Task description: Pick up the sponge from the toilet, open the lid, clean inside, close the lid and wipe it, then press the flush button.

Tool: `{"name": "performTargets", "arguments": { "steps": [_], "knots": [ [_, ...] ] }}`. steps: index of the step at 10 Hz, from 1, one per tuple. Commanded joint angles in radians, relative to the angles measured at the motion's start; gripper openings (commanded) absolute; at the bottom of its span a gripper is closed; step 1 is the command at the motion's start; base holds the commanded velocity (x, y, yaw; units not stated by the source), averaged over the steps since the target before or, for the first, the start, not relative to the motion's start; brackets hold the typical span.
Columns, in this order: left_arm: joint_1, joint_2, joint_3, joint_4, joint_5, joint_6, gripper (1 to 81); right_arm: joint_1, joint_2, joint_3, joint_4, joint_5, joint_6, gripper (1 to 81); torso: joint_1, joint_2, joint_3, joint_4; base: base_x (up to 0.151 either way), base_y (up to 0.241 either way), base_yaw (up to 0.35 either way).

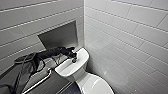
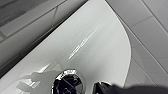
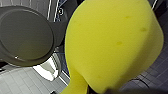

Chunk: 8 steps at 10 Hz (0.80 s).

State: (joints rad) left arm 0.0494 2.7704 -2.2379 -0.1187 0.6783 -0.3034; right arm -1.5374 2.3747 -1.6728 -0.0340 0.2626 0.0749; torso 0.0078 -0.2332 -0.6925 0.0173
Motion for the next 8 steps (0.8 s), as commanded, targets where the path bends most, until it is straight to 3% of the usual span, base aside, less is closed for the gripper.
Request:
{"name": "performTargets", "arguments": {
  "steps": [1,8],
  "knots": [
    [-0.161,-0.115,0.081,0.065,-0.008,0.021,1.0,-0.008,-0.032,0.03,0.003,-0.069,-0.001,1.0,0.0,0.0,0.0,0.0,0.0,0.0,0.0],
    [-0.135,-0.078,-0.026,0.071,-0.052,0.023,1.0,-0.011,-0.032,0.025,0.003,-0.071,-0.001,1.0,0.0,0.0,0.0,0.0,0.0,0.0,0.0]
  ]
}}
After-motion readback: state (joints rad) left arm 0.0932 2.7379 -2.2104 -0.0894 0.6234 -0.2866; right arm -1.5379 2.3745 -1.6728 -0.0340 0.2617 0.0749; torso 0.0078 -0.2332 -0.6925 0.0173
